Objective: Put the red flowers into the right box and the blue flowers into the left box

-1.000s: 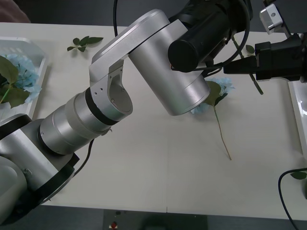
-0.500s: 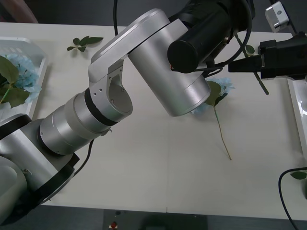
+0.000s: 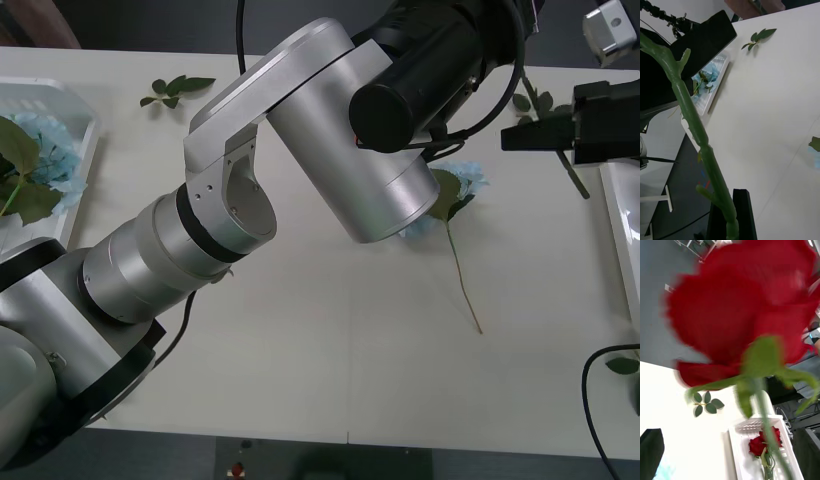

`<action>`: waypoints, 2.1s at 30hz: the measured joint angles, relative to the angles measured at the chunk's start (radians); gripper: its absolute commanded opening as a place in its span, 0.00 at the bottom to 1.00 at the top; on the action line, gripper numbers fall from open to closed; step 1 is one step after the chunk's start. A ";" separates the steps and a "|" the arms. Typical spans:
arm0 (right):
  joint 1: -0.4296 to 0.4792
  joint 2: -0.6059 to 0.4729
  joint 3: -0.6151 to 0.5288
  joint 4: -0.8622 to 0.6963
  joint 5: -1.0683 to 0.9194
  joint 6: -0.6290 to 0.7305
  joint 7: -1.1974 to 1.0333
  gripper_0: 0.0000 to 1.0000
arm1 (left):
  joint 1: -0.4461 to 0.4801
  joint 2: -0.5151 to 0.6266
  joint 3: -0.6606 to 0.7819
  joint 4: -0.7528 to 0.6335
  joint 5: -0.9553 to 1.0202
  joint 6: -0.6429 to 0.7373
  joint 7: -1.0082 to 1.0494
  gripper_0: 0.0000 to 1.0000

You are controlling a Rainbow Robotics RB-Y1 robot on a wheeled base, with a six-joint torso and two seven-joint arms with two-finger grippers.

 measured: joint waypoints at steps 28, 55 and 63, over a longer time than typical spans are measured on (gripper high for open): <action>0.077 -0.138 -0.304 0.147 0.071 0.096 -0.003 0.00 | 0.260 0.192 0.429 -0.242 0.841 0.238 -0.702 1.00; 0.294 -0.203 -0.313 0.198 0.702 -0.215 -0.006 0.00 | 0.659 0.217 0.721 -0.246 1.458 0.259 -1.820 1.00; 0.294 -0.203 -0.294 0.210 0.866 -0.215 -0.059 0.00 | 0.759 0.225 0.695 -0.246 1.526 0.172 -1.970 1.00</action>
